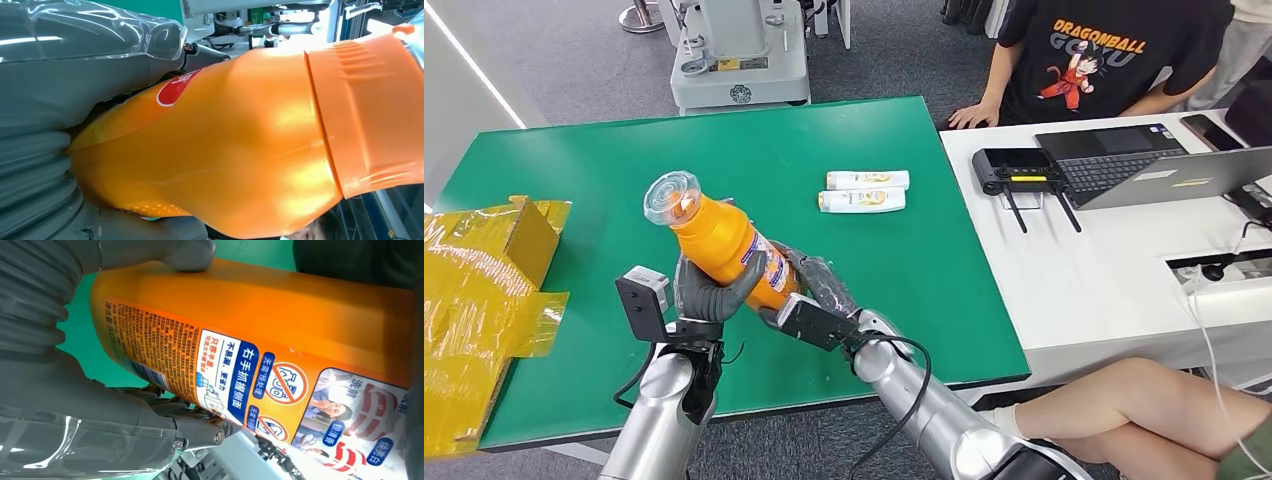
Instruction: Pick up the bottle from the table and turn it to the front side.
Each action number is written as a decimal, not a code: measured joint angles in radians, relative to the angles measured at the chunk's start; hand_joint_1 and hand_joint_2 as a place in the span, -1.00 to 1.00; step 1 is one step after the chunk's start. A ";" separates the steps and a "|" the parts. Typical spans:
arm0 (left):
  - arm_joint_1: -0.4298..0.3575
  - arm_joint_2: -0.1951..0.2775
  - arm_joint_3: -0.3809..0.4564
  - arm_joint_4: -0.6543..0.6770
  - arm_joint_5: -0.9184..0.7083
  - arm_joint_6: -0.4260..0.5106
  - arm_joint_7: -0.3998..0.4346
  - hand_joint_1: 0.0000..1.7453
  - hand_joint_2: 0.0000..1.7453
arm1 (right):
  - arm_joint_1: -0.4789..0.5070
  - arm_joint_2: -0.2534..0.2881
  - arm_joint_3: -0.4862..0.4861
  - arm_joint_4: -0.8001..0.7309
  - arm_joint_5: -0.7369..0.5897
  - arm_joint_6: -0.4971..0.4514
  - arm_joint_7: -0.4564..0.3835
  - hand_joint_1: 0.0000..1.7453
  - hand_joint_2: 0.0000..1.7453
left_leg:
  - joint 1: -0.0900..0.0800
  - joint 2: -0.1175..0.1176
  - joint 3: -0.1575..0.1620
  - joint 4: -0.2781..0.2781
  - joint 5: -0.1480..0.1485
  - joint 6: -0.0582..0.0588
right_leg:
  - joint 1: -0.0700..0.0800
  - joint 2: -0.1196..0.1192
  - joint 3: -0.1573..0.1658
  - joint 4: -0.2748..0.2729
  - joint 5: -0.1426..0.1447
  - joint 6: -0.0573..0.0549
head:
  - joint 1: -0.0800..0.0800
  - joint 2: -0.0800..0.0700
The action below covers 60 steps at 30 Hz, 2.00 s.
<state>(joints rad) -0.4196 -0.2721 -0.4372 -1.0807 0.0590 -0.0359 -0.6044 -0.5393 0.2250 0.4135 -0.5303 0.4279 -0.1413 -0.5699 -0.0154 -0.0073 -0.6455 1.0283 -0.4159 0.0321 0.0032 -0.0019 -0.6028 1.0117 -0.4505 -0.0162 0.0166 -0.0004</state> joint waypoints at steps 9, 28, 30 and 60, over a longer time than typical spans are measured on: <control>0.012 0.003 0.000 0.000 -0.001 0.013 -0.001 1.00 1.00 | 0.004 0.004 -0.003 -0.026 0.034 -0.073 -0.009 -1.00 1.00 | 0.000 0.000 0.000 0.000 0.000 0.000 | 0.000 0.000 0.000 0.000 0.000 0.000 | 0.000 0.000; 0.069 0.019 0.004 -0.038 -0.022 0.052 0.017 1.00 1.00 | 0.242 0.010 0.071 -0.653 0.111 -0.344 0.087 -1.00 1.00 | 0.000 0.000 0.000 0.000 -0.001 -0.001 | 0.000 0.000 0.000 0.000 -0.001 0.000 | 0.000 0.000; 0.075 0.020 0.005 -0.042 -0.024 0.054 0.017 1.00 1.00 | 0.264 0.007 0.087 -0.711 0.105 -0.352 0.085 -1.00 1.00 | 0.000 0.000 0.000 0.000 -0.001 -0.001 | 0.000 0.000 0.000 0.000 -0.001 0.000 | 0.000 0.000; 0.129 0.059 0.096 -0.185 -0.107 0.156 0.051 1.00 1.00 | 0.491 -0.047 0.175 -1.062 -0.125 -0.434 0.029 -1.00 1.00 | 0.000 0.000 0.000 -0.001 -0.001 -0.001 | 0.000 0.000 0.000 0.000 -0.001 0.000 | 0.000 0.000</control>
<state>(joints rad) -0.2906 -0.2132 -0.3411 -1.2657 -0.0484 0.1204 -0.5537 -0.0485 0.1781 0.5888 -1.5923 0.3027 -0.5755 -0.5412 -0.0152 -0.0073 -0.6456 1.0278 -0.4171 0.0306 0.0032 -0.0019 -0.6031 1.0116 -0.4518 -0.0166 0.0167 -0.0004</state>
